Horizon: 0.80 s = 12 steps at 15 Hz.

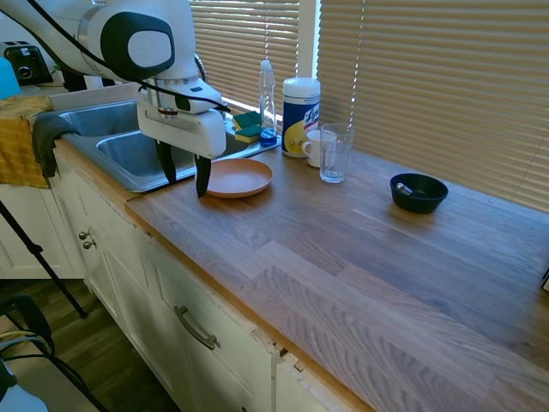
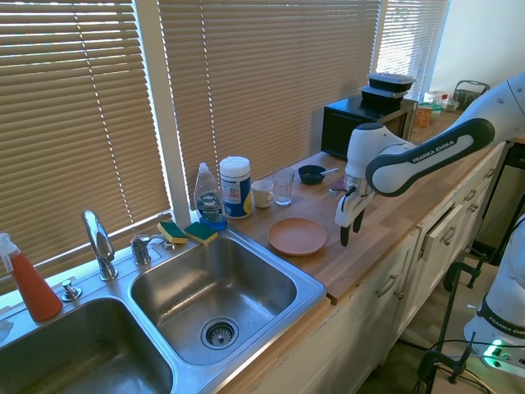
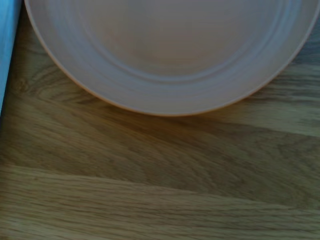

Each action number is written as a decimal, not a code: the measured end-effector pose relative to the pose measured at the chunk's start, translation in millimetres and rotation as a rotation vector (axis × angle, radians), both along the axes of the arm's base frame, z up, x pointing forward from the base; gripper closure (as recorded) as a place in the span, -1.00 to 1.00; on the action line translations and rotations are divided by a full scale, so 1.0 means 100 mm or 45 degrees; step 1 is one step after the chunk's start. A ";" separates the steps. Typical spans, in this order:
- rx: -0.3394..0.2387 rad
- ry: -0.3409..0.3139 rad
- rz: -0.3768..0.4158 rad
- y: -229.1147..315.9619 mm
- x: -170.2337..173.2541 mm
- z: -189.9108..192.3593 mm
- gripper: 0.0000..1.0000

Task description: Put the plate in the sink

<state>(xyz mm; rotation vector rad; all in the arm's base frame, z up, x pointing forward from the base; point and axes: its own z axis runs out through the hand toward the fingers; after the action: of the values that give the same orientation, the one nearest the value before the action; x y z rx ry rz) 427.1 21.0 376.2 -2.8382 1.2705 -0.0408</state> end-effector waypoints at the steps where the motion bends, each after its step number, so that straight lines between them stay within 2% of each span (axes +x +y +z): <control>1: 0.000 0.001 0.000 0.00 0.00 0.00 -1.00; 4: 0.006 -0.013 -0.009 -0.07 0.02 0.00 -1.00; 6: 0.023 -0.046 -0.031 -0.31 0.10 0.04 -1.00; 8: 0.060 -0.075 -0.049 -0.56 0.24 0.07 -1.00; 12: 0.178 -0.107 -0.081 -0.81 0.67 0.02 -1.00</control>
<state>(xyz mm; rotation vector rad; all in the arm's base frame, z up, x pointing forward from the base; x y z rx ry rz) 494.6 -59.6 377.7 -2.6496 1.2920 -0.0686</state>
